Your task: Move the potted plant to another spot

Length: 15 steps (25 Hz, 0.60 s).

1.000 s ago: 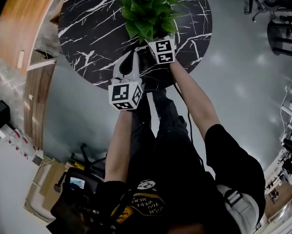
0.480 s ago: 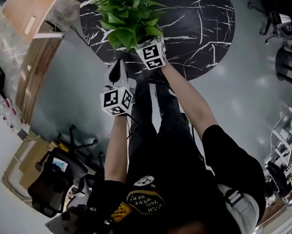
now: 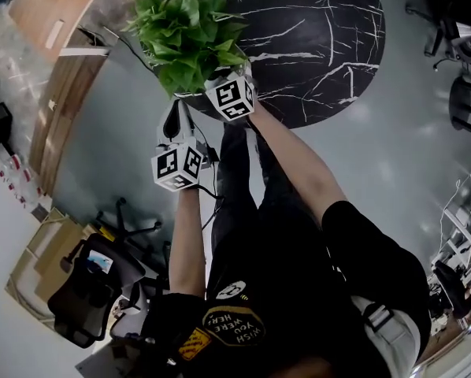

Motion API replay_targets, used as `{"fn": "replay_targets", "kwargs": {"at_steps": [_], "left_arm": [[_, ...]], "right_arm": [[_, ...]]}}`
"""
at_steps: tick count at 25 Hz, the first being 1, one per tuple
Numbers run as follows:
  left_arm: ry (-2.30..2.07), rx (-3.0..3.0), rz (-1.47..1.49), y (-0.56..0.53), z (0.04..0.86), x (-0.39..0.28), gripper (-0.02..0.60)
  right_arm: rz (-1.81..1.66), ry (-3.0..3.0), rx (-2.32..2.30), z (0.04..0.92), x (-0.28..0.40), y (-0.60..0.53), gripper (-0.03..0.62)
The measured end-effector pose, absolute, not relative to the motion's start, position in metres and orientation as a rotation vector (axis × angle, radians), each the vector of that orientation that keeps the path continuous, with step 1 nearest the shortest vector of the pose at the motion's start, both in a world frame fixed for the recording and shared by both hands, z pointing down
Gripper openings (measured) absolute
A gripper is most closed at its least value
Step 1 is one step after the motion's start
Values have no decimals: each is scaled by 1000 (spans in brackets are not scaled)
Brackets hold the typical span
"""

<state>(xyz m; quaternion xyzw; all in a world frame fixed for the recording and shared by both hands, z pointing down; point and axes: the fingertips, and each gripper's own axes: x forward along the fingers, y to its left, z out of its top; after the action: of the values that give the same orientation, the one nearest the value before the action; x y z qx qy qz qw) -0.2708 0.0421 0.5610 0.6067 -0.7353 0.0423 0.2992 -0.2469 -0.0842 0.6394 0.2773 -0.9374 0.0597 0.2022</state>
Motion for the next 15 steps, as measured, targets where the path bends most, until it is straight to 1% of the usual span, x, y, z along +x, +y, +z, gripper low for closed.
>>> {"fn": "replay_targets", "kwargs": {"at_steps": [2, 5, 15], "left_arm": [[-1938, 1627, 115, 37, 562, -265, 5], [-1905, 1684, 129, 19, 561, -247, 5], [-1679, 1945, 199, -49, 559, -151, 5]], "right_arm": [[167, -2603, 804, 640, -230, -92, 482], [182, -2572, 894, 642, -188, -108, 482], [303, -2378, 1351, 648, 9, -185, 482]]}}
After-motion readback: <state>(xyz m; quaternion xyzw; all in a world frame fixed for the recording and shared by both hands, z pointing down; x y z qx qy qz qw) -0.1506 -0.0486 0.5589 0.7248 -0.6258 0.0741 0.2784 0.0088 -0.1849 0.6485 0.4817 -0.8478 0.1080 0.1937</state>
